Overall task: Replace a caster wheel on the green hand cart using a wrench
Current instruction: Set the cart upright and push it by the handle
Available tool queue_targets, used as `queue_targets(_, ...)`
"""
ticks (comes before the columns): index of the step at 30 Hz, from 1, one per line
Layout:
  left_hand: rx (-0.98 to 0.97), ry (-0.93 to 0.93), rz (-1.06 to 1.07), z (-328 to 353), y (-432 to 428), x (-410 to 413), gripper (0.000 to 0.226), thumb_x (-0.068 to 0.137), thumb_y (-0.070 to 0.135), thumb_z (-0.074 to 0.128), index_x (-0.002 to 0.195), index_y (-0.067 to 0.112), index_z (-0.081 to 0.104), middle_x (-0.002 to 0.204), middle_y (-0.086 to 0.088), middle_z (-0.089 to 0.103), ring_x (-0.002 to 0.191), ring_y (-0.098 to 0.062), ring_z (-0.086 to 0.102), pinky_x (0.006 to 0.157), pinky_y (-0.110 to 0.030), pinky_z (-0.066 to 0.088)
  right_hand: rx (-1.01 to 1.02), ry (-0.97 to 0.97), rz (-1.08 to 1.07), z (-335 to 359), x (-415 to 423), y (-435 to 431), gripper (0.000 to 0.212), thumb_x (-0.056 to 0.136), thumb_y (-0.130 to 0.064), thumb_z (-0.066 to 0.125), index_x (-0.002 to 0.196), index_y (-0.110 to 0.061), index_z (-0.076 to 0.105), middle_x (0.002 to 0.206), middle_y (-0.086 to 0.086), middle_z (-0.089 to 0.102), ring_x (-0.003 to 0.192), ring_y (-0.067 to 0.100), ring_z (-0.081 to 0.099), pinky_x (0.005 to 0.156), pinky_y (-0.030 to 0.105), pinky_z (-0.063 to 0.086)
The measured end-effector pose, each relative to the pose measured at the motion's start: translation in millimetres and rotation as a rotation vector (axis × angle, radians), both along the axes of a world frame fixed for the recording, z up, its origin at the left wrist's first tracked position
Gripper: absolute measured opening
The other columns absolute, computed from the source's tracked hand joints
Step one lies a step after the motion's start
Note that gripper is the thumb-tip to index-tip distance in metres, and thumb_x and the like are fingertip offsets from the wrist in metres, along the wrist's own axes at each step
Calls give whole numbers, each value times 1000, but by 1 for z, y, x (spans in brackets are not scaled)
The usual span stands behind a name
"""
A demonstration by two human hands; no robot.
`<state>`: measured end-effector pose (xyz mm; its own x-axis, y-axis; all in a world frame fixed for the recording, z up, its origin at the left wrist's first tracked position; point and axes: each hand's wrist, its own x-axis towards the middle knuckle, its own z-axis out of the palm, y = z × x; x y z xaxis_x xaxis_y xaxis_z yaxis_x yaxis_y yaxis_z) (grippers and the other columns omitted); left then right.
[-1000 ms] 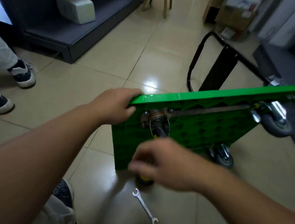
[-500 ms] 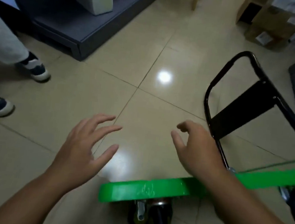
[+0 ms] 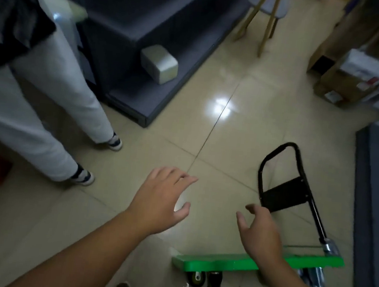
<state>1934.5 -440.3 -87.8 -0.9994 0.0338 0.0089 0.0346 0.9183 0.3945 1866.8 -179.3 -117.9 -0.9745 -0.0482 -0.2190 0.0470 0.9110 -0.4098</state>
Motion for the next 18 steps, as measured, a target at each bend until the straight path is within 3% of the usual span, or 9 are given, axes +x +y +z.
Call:
queue_targets(5, -101, -32, -120, 39, -29, -69, 59, 97, 49, 48, 154, 34, 42, 142, 11, 50, 133, -15, 43, 114, -31, 29, -5, 12, -102, 18, -28, 2, 32, 96, -41, 62, 121, -20, 61, 120, 0, 63, 110, 22, 60, 86, 36, 51)
queue_targets(9, -160, -84, -173, 40, -58, -127, 58, 95, 46, 54, 150, 30, 48, 135, 9, 56, 127, -16, 49, 111, -34, 36, -100, 26, -208, -19, -90, -13, 32, 95, -35, 65, 121, -15, 62, 119, 7, 63, 111, 28, 59, 89, 41, 50)
queue_targets(13, -182, -112, -189, 12, -96, -200, 55, 88, 39, 67, 140, 24, 61, 123, 6, 63, 114, -18, 58, 101, -37, 47, -185, -45, -336, -83, -185, -45, 33, 96, -29, 65, 122, -9, 61, 121, 11, 62, 110, 29, 59, 88, 38, 47)
queue_targets(18, -169, -229, -148, -52, -114, -345, 60, 85, 37, 74, 142, 25, 60, 127, 3, 63, 117, -21, 60, 98, -40, 47, -182, -77, -512, -141, -312, -65, 35, 98, -25, 62, 125, -3, 59, 121, 16, 59, 112, 34, 59, 91, 40, 47)
